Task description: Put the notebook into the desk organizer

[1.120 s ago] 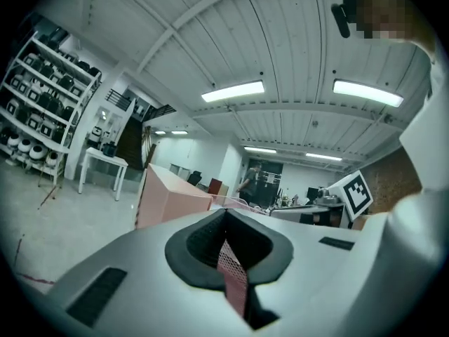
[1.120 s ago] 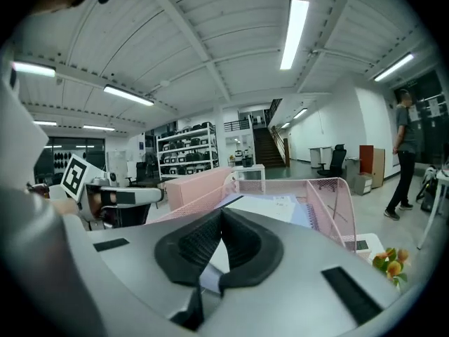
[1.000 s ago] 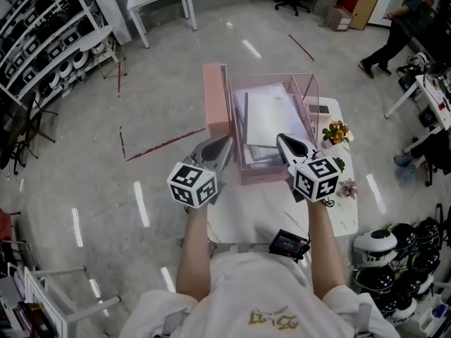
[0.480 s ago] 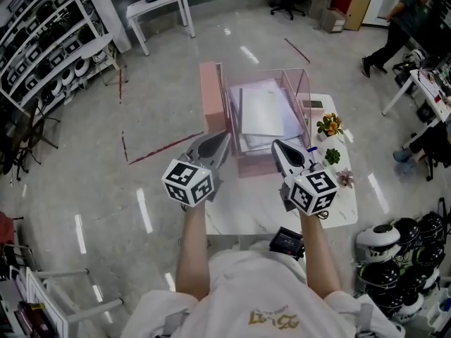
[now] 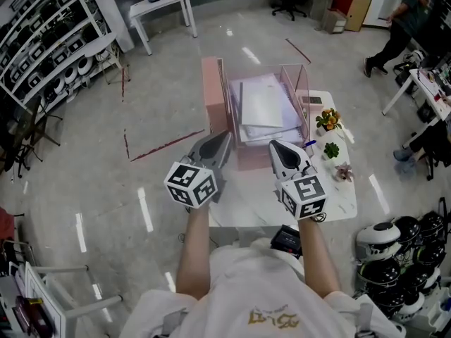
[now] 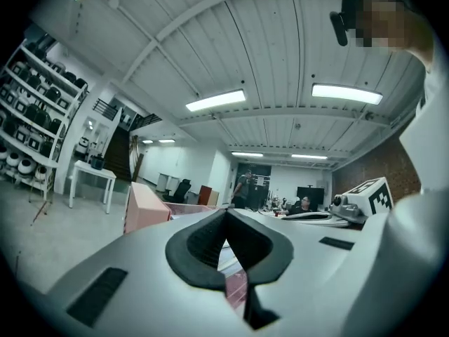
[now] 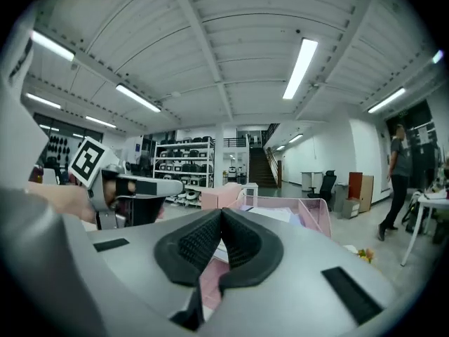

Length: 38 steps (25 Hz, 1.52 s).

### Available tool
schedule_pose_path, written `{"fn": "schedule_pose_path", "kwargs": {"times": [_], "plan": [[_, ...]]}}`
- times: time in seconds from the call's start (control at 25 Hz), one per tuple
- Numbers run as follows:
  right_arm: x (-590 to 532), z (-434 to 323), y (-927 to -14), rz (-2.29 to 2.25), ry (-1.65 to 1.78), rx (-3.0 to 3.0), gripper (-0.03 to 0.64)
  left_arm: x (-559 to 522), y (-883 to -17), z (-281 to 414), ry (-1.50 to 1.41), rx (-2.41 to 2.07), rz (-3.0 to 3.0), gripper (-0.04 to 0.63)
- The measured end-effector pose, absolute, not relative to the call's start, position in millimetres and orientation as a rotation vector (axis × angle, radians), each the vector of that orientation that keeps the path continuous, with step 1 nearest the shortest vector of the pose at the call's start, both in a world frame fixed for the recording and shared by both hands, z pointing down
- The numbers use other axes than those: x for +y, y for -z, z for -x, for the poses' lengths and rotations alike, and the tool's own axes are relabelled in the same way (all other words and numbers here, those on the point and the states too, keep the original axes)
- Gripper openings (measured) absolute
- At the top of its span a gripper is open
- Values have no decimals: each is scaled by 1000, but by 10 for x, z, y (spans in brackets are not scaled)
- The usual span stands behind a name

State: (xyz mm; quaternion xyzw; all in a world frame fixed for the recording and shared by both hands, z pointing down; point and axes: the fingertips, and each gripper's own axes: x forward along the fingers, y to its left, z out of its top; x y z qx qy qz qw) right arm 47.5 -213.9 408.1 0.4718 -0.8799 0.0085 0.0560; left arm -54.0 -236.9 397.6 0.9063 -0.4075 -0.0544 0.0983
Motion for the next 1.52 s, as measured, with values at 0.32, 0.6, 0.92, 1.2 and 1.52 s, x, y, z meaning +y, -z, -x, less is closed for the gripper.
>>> {"fn": "schedule_pose_path", "kwargs": {"times": [0.32, 0.6, 0.92, 1.2, 1.52], "plan": [[-2096, -530, -4042, -1492, 25, -2601, 12, -2309, -3973, 585, 136, -1276, -2673, 15], [-2161, -636, -4067, -1555, -28, -2585, 12, -2306, -4106, 541, 19, -1258, -2671, 15], [-2205, -630, -4103, -1569, -22, -2569, 12, -2323, -4190, 597, 8, -1250, -2643, 15], [-2241, -613, -4166, -1562, -30, -2554, 12, -2359, -4223, 635, 5, -1248, -2634, 15], [-2264, -589, -4202, -1556, -40, -2540, 12, -2390, -4246, 677, 4, -1248, -2626, 15]]}}
